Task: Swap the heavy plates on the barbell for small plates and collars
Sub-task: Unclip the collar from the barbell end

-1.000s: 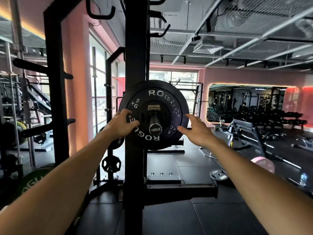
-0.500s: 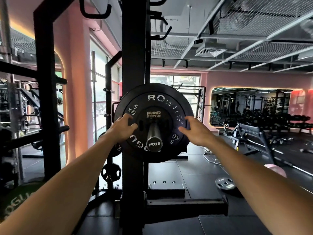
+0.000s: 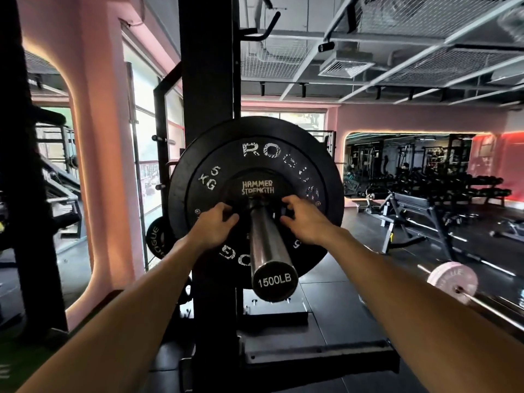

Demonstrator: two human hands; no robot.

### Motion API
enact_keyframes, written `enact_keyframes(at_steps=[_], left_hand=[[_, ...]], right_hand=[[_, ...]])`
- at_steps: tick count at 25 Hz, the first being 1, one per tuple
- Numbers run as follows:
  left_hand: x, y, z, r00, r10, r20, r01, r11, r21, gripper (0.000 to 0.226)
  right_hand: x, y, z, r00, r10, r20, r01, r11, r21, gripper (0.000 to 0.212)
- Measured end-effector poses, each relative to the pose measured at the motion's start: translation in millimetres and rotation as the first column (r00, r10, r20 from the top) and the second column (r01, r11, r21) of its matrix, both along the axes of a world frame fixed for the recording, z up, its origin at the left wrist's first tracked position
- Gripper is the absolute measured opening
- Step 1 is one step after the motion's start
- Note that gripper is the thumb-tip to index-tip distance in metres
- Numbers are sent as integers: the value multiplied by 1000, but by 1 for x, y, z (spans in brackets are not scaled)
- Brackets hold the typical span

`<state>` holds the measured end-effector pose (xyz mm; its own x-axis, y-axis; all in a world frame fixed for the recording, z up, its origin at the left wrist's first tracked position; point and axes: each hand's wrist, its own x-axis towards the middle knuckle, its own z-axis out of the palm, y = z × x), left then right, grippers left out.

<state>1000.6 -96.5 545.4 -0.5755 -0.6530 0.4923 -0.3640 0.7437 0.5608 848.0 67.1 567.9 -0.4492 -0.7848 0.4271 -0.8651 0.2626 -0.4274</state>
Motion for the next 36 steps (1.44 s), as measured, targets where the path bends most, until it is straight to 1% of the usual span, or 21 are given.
enact_keyframes(at_steps=[2,3,5,6,9,13,16,18,21,23,24,26,27,29,30,33,36], left_hand=[[-7,-9,-1,1000,-19,-17,18,999,-30,35],[-9,-12,-1,999,-35,-21,34,999,-35,28],[-11,-14,-2,995,-88,-48,87,996,-20,12],[-12,-13,-3,990,-111,-85,111,994,-5,15],[-18,-10,-8,959,-146,-242,179,976,121,25],[-22,-7,-9,934,-144,-326,211,961,179,27],[-23,-6,-6,921,-125,-370,217,951,219,24],[-25,-5,-5,915,-110,-388,210,951,225,26],[-26,0,-1,904,-81,-421,215,935,282,23],[-28,3,7,914,-47,-404,184,933,308,39],[-30,3,11,920,-33,-389,167,935,314,43],[-33,3,19,923,-9,-385,157,921,356,41],[-34,3,21,919,-2,-394,166,909,382,38],[-36,2,22,911,3,-413,185,890,416,34],[-36,2,22,908,1,-420,191,890,415,32],[-35,0,22,903,-1,-431,195,893,406,28],[-35,0,20,896,-32,-443,243,870,430,28]], right_hand=[[-6,-13,-4,1000,24,5,-24,1000,8,51],[-9,-17,-5,999,31,7,-31,999,16,46],[-13,-21,-10,1000,26,-4,-26,999,40,24],[-14,-22,-12,999,32,-5,-32,999,41,17],[-16,-23,-18,994,82,71,-82,997,-10,13],[-14,-21,-21,965,149,215,-138,988,-65,12],[-15,-21,-23,941,183,284,-168,983,-74,18],[-16,-22,-23,927,194,320,-183,981,-66,21],[-16,-22,-24,919,198,341,-193,980,-49,15],[-14,-19,-22,925,186,332,-190,982,-20,16],[-16,-19,-21,939,165,301,-173,985,-1,18],[-22,-20,-17,985,79,155,-83,996,20,17],[-22,-21,-13,993,21,114,-22,1000,1,17],[-20,-23,-4,990,-43,134,53,996,-76,15],[-18,-25,0,987,-51,154,68,991,-112,19],[-14,-28,10,989,-15,150,37,989,-140,34],[-8,-30,19,985,4,170,23,987,-156,39]])
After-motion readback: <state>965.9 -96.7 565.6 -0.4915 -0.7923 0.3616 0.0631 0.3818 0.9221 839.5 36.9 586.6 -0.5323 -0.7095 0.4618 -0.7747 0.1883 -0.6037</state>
